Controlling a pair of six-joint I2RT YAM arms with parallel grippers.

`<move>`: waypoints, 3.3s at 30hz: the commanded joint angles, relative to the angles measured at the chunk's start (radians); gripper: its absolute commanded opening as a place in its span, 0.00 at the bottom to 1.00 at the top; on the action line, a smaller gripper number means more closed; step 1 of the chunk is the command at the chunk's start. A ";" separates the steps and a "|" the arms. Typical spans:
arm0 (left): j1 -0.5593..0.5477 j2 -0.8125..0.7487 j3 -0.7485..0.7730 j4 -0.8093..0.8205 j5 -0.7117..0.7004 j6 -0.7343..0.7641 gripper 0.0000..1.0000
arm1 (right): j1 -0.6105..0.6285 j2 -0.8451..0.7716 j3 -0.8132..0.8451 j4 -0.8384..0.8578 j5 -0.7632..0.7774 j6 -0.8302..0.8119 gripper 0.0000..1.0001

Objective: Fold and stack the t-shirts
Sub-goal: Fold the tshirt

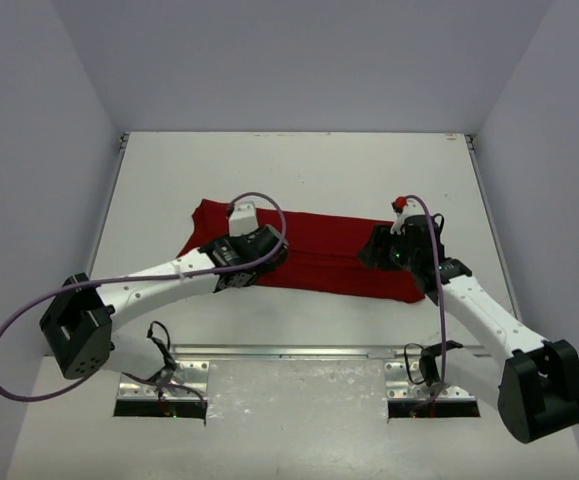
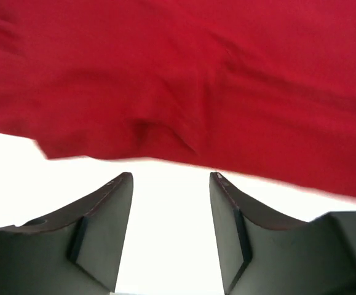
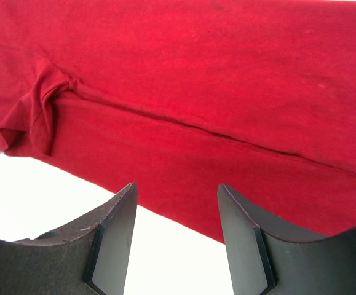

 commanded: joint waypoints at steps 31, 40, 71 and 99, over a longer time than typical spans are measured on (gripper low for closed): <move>0.626 0.225 -0.099 0.273 0.239 0.145 0.19 | 0.558 0.858 0.585 0.165 0.198 0.371 0.37; 0.635 0.222 -0.107 0.293 0.235 0.159 0.08 | 0.565 0.815 0.546 0.142 0.274 0.346 0.01; 0.647 0.156 -0.101 0.263 0.229 0.160 0.25 | 0.555 0.839 0.578 0.122 0.139 0.226 0.38; 0.647 0.186 -0.089 0.273 0.216 0.162 0.34 | 0.555 0.773 0.512 -0.024 0.304 0.214 0.02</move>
